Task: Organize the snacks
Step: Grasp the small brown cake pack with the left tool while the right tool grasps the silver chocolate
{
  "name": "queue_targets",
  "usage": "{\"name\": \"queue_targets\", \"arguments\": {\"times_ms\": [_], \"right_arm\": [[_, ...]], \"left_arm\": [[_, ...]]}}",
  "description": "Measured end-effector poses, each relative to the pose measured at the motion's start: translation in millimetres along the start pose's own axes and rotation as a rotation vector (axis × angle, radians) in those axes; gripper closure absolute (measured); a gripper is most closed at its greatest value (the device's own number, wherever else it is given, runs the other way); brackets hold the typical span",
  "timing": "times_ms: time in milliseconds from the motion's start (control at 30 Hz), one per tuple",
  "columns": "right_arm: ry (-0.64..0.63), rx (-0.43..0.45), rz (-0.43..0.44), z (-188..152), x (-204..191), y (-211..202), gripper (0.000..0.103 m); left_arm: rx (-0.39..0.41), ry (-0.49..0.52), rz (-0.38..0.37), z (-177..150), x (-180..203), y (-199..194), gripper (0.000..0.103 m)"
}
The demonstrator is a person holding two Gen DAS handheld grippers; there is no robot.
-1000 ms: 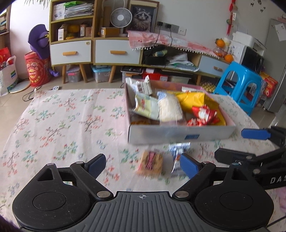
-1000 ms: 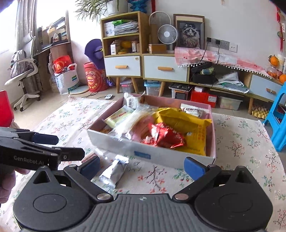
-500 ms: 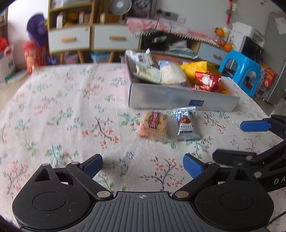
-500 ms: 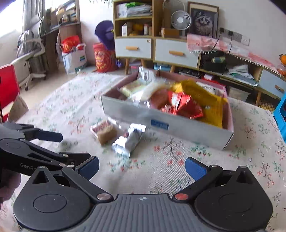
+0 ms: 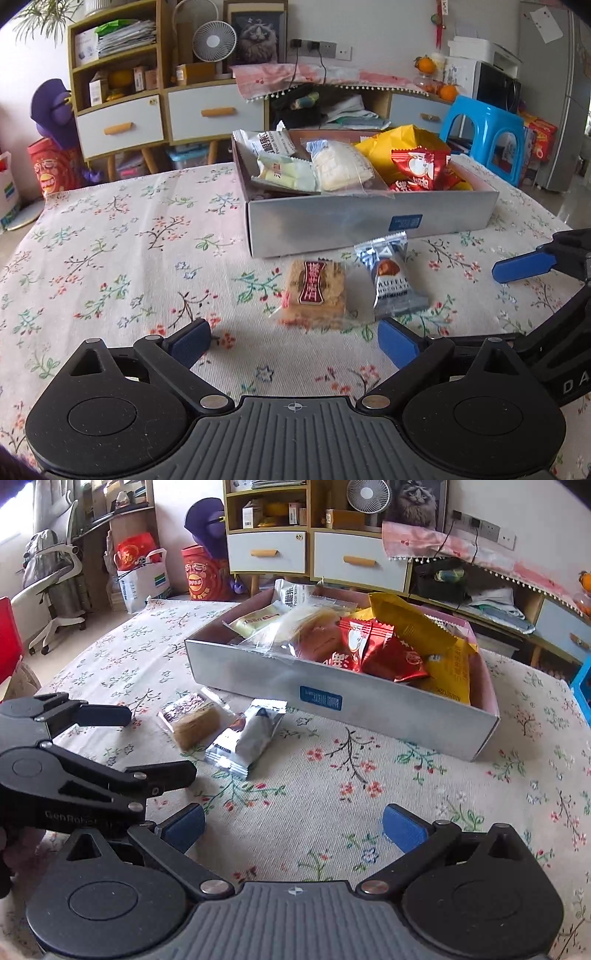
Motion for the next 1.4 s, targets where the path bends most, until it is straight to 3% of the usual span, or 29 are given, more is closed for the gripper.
{"name": "queue_targets", "arguments": {"times_ms": [100,200,267,333,433,700,1033,1333,1400], "right_arm": [[0.000,0.010,0.000,2,2,2,0.008],[-0.007,0.013,-0.006,4,4,5,0.008],[-0.013,0.015,-0.010,6,3,6,0.008],[-0.016,0.015,-0.013,8,2,7,0.008],[-0.024,0.016,-0.011,10,0,9,0.008],[-0.080,0.025,0.005,25,-12,19,0.008],[-0.099,0.069,-0.011,37,-14,29,0.013],[-0.103,0.106,-0.028,41,-13,25,0.044],[-0.101,0.112,-0.023,41,-13,23,0.056]], "left_arm": [[0.011,0.002,-0.014,3,0,2,0.013],[0.020,0.006,-0.037,6,1,1,0.030],[0.022,0.002,-0.049,7,1,1,0.050],[0.019,-0.001,-0.055,9,1,0,0.058],[0.008,-0.012,-0.059,10,0,-1,0.060],[0.005,-0.070,0.050,12,-19,-9,0.060],[0.012,-0.090,0.052,14,-34,-11,0.057],[0.007,-0.110,-0.006,18,-35,-5,0.042],[0.009,-0.096,-0.003,17,-33,-6,0.043]]}}
Point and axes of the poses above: each gripper's, at about its wrist camera, not at the fingertips, and y roughly the way its jaws point, x to its right, z to its top, the point moved 6 cm from there along y, roughly the way its jaws point, and after that the axes turned 15 degrees about -y, right-handed, at the moved point
